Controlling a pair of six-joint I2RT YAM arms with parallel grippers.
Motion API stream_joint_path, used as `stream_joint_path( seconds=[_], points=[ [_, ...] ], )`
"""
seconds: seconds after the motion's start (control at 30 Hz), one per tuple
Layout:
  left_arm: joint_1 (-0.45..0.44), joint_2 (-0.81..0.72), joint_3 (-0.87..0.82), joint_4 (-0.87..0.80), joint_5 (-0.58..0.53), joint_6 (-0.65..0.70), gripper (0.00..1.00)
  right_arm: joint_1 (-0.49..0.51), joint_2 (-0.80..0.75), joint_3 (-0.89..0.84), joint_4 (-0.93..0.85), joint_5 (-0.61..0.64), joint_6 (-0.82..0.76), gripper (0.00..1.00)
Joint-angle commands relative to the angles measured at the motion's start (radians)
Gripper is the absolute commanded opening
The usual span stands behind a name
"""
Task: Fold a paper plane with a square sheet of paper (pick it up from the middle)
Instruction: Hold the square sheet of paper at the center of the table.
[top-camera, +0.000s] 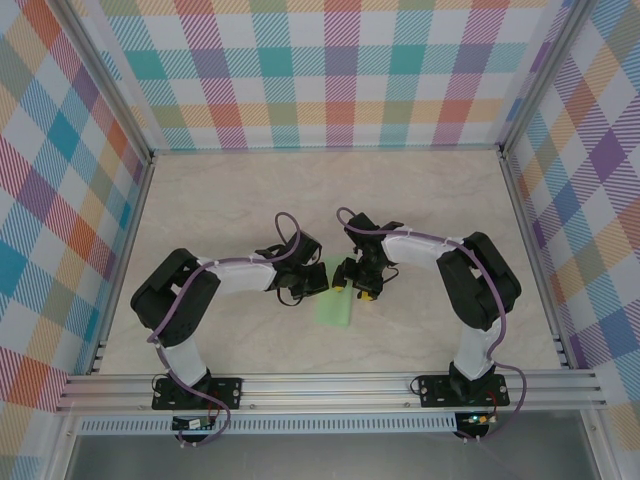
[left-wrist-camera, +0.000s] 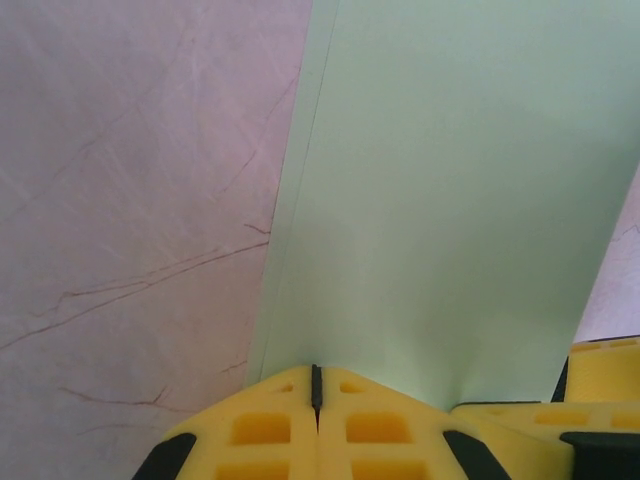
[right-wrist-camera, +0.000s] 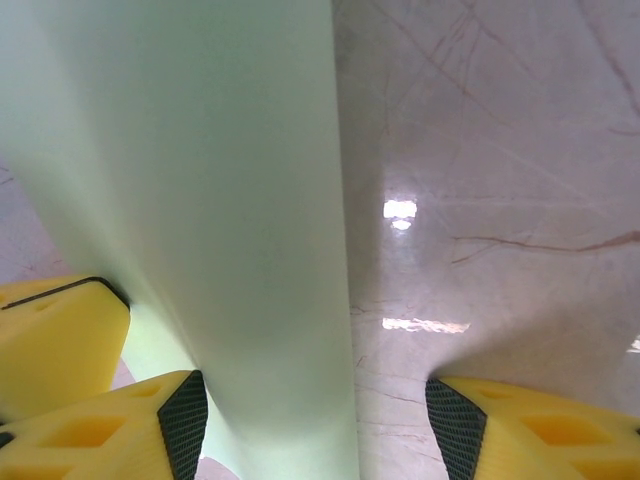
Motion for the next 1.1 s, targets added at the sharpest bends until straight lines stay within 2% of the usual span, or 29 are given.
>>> stream_joint_path(
  seconds=[0.0,0.2,0.33,0.4,0.47,0.6,0.67,0.73,1.07],
  points=[
    [-0.014,0.006,-0.031,-0.001,-0.01,-0.007,0.0,0.009,0.051,-0.029,-0.031,0.079,-0.015,0.66],
    [-0.014,-0.007,-0.062,0.006,-0.018,-0.005,0.0,-0.001,-0.109,0.007,-0.005,0.099,-0.032,0.7],
    [-0.014,-0.002,-0.064,0.013,-0.013,-0.004,0.0,-0.028,-0.247,-0.05,0.045,0.105,-0.027,0.76],
    [-0.014,-0.004,-0.063,0.016,-0.012,-0.005,0.0,-0.041,-0.317,-0.12,0.138,0.037,-0.036,0.68],
    [-0.014,-0.007,-0.064,0.013,-0.015,-0.003,0.0,-0.042,-0.353,-0.181,0.252,-0.052,-0.024,0.54],
    [-0.014,-0.008,-0.064,0.014,-0.012,-0.003,0.0,-0.04,-0.333,-0.261,0.434,-0.196,0.038,0.23],
    [-0.014,-0.009,-0.064,0.014,-0.013,-0.004,0.0,-0.041,-0.305,-0.272,0.466,-0.222,0.051,0.15],
    [-0.014,-0.012,-0.066,0.012,-0.013,-0.002,0.0,-0.04,-0.285,-0.286,0.512,-0.247,0.066,0.11],
    [-0.014,-0.011,-0.071,0.014,-0.013,-0.004,0.0,-0.044,-0.215,-0.325,0.519,-0.202,0.016,0.09]
  ],
)
